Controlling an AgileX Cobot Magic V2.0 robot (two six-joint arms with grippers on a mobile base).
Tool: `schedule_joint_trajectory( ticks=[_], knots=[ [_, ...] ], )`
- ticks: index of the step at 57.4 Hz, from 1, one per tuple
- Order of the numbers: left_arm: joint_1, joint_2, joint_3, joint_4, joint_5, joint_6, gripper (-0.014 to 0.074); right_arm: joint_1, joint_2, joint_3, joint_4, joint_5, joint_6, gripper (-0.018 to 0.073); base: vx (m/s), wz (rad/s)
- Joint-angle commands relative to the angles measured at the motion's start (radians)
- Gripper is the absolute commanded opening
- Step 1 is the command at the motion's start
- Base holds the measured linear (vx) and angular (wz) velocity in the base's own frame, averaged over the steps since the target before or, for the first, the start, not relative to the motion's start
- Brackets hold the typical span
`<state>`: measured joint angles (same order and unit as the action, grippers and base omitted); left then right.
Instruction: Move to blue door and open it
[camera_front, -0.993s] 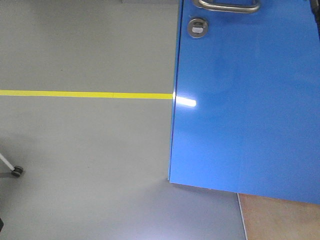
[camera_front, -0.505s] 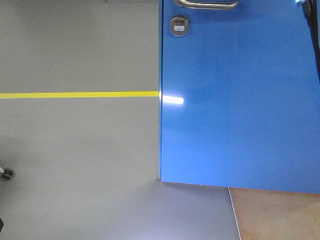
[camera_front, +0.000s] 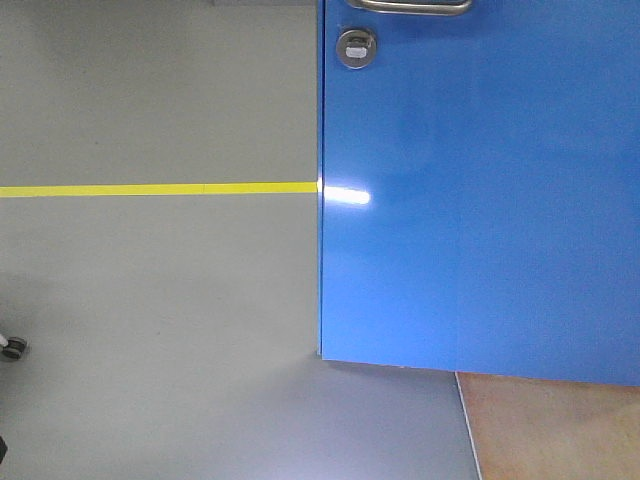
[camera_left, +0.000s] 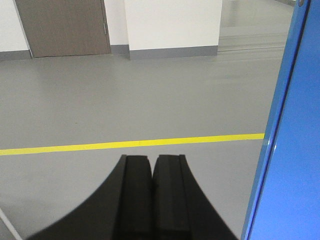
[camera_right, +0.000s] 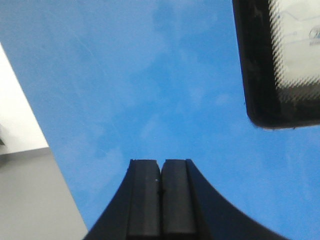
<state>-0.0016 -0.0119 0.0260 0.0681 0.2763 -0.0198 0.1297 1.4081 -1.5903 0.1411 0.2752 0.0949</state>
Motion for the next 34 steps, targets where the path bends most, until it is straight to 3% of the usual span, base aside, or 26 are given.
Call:
schedule_joint_trajectory(
  ticks=[1,24,34],
  knots=[
    [-0.007,-0.012,-0.026,-0.002,-0.085,-0.007,0.0073,-0.003,-0.055,-0.032,-0.018,-0.083,-0.009,0.0012,0.0,0.0],
    [-0.007,-0.012,-0.026,-0.002,-0.085,-0.007,0.0073,-0.002,-0.116,-0.024,-0.062,0.095,-0.071,0.0012,0.0,0.0],
    [-0.007,-0.012,-0.026,-0.002,-0.085,-0.007,0.0073,-0.002,-0.274,0.186,-0.061,0.012,-0.159,0.0012,0.0,0.0]
  ],
)
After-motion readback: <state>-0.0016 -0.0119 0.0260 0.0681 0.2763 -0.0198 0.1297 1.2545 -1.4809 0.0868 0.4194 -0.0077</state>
